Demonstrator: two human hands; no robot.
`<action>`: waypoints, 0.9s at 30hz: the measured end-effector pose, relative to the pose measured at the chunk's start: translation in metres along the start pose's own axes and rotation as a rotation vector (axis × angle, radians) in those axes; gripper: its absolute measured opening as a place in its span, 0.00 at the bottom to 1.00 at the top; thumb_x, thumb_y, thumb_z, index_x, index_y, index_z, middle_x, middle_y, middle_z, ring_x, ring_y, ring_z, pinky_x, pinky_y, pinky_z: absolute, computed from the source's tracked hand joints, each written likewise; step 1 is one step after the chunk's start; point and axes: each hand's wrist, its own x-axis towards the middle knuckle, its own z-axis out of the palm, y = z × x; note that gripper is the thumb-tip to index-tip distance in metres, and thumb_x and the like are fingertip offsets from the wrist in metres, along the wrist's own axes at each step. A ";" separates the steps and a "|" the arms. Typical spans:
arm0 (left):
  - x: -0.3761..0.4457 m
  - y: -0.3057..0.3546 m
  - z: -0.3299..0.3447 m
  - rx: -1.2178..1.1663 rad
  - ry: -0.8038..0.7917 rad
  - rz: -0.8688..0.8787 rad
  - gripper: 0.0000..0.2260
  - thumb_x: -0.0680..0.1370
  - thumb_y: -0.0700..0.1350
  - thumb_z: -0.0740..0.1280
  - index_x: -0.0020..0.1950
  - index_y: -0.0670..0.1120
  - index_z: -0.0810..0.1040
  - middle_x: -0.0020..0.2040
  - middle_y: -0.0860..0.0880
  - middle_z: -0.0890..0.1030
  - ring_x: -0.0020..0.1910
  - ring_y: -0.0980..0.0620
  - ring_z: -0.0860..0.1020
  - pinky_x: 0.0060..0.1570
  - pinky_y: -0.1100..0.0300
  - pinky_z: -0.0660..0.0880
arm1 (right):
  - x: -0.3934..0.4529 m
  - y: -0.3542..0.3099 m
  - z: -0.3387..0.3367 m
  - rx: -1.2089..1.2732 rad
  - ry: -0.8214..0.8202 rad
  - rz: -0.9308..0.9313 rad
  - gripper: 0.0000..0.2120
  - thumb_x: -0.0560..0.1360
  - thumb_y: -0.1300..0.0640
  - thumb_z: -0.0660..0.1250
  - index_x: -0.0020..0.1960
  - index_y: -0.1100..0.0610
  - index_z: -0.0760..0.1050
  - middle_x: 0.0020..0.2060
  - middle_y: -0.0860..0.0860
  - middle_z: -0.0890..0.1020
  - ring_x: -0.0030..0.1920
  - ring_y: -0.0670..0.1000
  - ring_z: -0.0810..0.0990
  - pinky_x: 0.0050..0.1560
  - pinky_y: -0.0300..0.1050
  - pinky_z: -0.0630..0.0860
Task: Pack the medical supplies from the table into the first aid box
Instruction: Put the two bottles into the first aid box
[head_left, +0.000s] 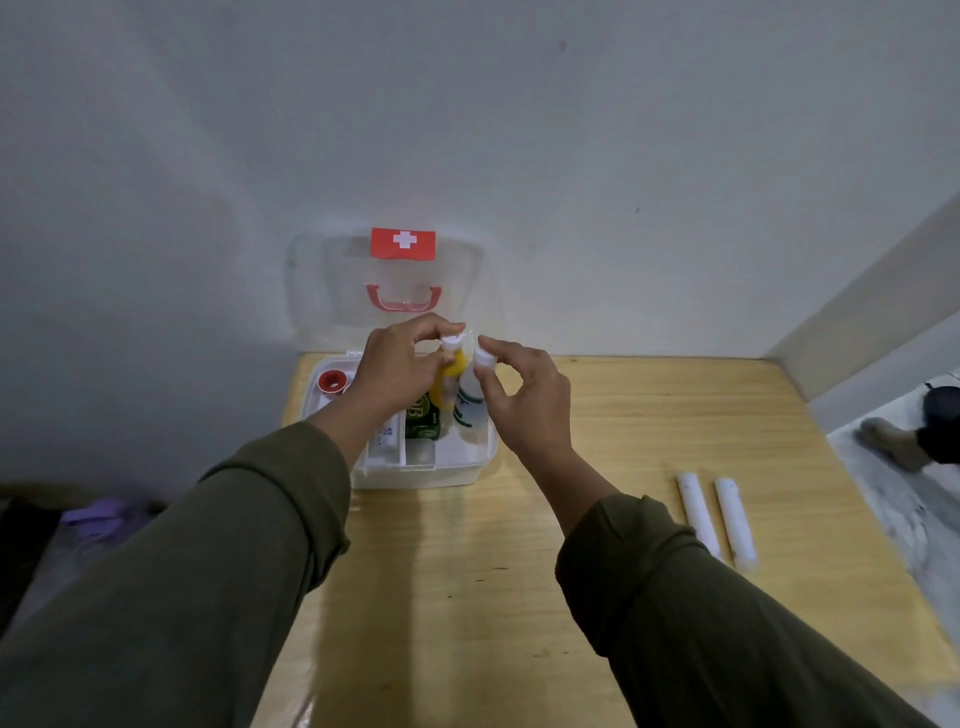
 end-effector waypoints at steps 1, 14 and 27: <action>0.002 -0.001 0.000 0.000 -0.010 0.008 0.13 0.74 0.41 0.69 0.57 0.52 0.79 0.59 0.51 0.81 0.63 0.52 0.75 0.59 0.61 0.66 | 0.001 0.002 0.001 -0.016 -0.013 -0.009 0.14 0.73 0.56 0.69 0.58 0.50 0.78 0.52 0.51 0.83 0.55 0.48 0.76 0.54 0.39 0.70; 0.010 -0.014 0.004 -0.045 -0.118 -0.017 0.11 0.73 0.39 0.71 0.50 0.54 0.78 0.58 0.52 0.80 0.57 0.57 0.75 0.54 0.63 0.67 | -0.005 0.026 0.016 -0.099 -0.083 -0.025 0.14 0.71 0.57 0.70 0.56 0.51 0.79 0.49 0.50 0.83 0.55 0.51 0.74 0.55 0.52 0.72; 0.018 -0.032 0.012 0.259 -0.120 0.103 0.12 0.71 0.42 0.72 0.52 0.54 0.79 0.56 0.49 0.80 0.58 0.47 0.75 0.62 0.47 0.68 | -0.003 0.039 0.022 -0.166 -0.124 -0.010 0.23 0.71 0.53 0.69 0.65 0.47 0.70 0.49 0.47 0.82 0.58 0.51 0.71 0.52 0.45 0.62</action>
